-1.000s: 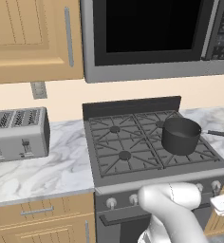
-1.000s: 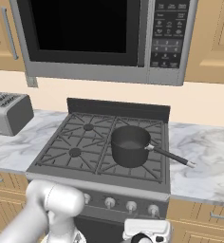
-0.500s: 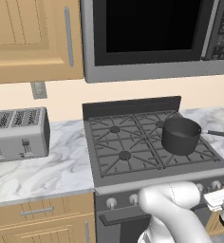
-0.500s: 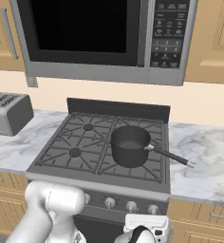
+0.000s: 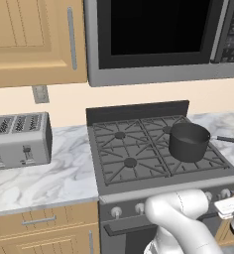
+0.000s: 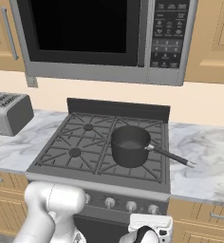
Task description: Turn on the front right burner of the stove.
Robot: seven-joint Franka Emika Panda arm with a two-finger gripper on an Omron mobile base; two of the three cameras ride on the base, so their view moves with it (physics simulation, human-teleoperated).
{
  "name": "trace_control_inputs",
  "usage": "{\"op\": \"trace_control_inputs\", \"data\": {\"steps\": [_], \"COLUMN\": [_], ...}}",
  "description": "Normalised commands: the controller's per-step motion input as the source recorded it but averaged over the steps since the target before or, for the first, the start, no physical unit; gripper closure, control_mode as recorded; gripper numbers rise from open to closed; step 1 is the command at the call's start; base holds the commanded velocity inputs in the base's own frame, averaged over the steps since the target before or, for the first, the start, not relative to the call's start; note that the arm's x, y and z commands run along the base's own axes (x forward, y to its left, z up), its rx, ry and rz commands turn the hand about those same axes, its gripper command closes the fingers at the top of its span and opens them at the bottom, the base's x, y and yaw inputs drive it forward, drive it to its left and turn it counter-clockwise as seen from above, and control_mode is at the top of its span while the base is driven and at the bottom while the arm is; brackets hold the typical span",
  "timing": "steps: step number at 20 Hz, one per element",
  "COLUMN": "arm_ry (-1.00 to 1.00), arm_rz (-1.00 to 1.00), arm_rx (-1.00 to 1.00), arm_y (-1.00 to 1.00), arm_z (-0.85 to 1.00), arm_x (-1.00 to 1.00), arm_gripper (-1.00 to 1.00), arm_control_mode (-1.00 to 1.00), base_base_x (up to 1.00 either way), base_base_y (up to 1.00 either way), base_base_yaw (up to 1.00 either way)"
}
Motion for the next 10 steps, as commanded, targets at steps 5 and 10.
{"op": "trace_control_inputs", "data": {"steps": [5,10], "arm_ry": [-0.05,-0.02], "arm_rz": [0.00,0.00], "arm_rx": [0.02,0.00], "arm_y": [-0.12,-0.02], "arm_z": [-0.28,-0.46], "arm_x": [0.02,0.00], "arm_gripper": [-1.00,-1.00], "arm_control_mode": [-1.00,-1.00], "base_base_x": [0.00,0.00], "base_base_y": [0.00,0.00], "base_base_yaw": [0.00,0.00]}}
